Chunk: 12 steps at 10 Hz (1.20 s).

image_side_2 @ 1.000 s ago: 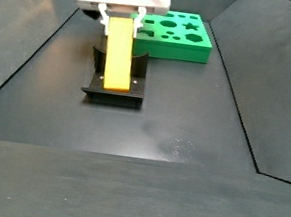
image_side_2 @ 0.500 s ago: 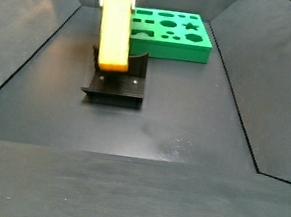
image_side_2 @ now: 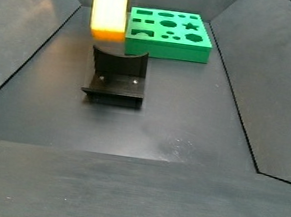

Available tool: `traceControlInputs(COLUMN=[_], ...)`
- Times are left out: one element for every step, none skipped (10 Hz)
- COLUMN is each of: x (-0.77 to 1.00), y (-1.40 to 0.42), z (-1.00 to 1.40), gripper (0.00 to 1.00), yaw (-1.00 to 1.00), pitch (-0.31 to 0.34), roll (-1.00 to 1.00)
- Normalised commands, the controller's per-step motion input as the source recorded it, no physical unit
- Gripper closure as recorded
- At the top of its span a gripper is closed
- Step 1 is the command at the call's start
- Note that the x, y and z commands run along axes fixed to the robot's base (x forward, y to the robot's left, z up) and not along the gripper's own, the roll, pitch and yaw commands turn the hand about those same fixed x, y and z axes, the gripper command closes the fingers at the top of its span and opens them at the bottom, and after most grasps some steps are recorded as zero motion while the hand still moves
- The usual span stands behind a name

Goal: Pick up the rectangle object. Move up. Place the rectangle object on the fixture. Regrasp the rectangle object. Move to above the board. Insert the rectangle object.
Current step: Move to above the board.

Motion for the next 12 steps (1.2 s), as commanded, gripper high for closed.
traceControlInputs(x=[0.04, 0.04, 0.03, 0.03, 0.02, 0.02, -0.69, -0.7, -0.76, -0.77, -0.8, -0.82], y=[0.03, 0.02, 0.01, 0.0, -0.01, -0.01, -1.0, -1.0, -1.0, -1.0, -1.0, -1.0], z=[1.0, 0.96, 0.79, 0.63, 0.52, 0.25, 0.21, 0.18, 0.2, 0.18, 0.19, 0.2], gripper=[1.0, 1.0, 1.0, 1.0, 1.0, 1.0, 1.0, 1.0, 1.0, 1.0, 1.0, 1.0], yaw=[0.04, 0.04, 0.05, 0.05, 0.06, 0.07, -0.14, -0.14, -0.15, -0.15, -0.16, -0.16], pitch=[0.078, 0.086, 0.096, 0.104, 0.108, 0.112, -0.027, -0.036, -0.051, -0.057, -0.056, -0.055], roll=[-0.04, -0.04, -0.04, -0.04, -0.04, -0.04, -1.0, -1.0, -1.0, -1.0, -1.0, -1.0])
